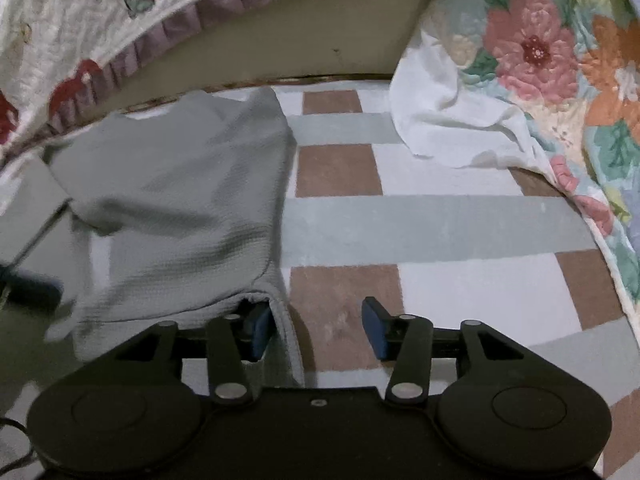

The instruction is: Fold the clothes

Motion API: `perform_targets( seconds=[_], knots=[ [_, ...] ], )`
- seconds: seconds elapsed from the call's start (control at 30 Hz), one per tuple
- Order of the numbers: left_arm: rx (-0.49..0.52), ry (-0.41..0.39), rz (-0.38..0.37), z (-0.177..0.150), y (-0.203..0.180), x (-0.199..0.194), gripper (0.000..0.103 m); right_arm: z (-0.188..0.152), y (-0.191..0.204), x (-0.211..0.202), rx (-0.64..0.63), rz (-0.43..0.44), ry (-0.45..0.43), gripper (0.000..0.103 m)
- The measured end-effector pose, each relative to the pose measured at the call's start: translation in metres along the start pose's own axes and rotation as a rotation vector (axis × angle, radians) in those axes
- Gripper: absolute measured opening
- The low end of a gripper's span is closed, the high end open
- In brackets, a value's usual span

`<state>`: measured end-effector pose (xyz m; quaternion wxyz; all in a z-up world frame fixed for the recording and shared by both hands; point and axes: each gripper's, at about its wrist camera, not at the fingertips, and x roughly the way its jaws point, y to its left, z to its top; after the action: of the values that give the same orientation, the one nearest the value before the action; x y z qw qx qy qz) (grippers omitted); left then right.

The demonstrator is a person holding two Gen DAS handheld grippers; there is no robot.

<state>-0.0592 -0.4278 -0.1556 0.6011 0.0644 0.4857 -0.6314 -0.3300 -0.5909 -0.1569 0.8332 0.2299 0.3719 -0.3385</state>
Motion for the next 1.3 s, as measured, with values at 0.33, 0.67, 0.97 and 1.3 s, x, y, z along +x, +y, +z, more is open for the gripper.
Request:
perform_targets(
  seconds=[0.33,0.67,0.97,1.3],
  knots=[
    [0.250,-0.038,0.117,0.044,0.010,0.043,0.046,0.045,-0.035,0.007,0.532,0.430,-0.127,0.053],
    [0.178,0.008,-0.002,0.055,0.017,0.055,0.030,0.171,0.035,0.095,0.300,0.034,0.005,0.052],
    [0.294,-0.017,-0.019,0.058,0.025,0.048,0.007,0.188,0.017,0.128,0.205,-0.113,0.019,0.010],
    [0.256,-0.096,0.041,0.062,0.042,0.045,0.007,0.140,0.035,0.061,0.094,0.045,-0.086,0.049]
  ],
)
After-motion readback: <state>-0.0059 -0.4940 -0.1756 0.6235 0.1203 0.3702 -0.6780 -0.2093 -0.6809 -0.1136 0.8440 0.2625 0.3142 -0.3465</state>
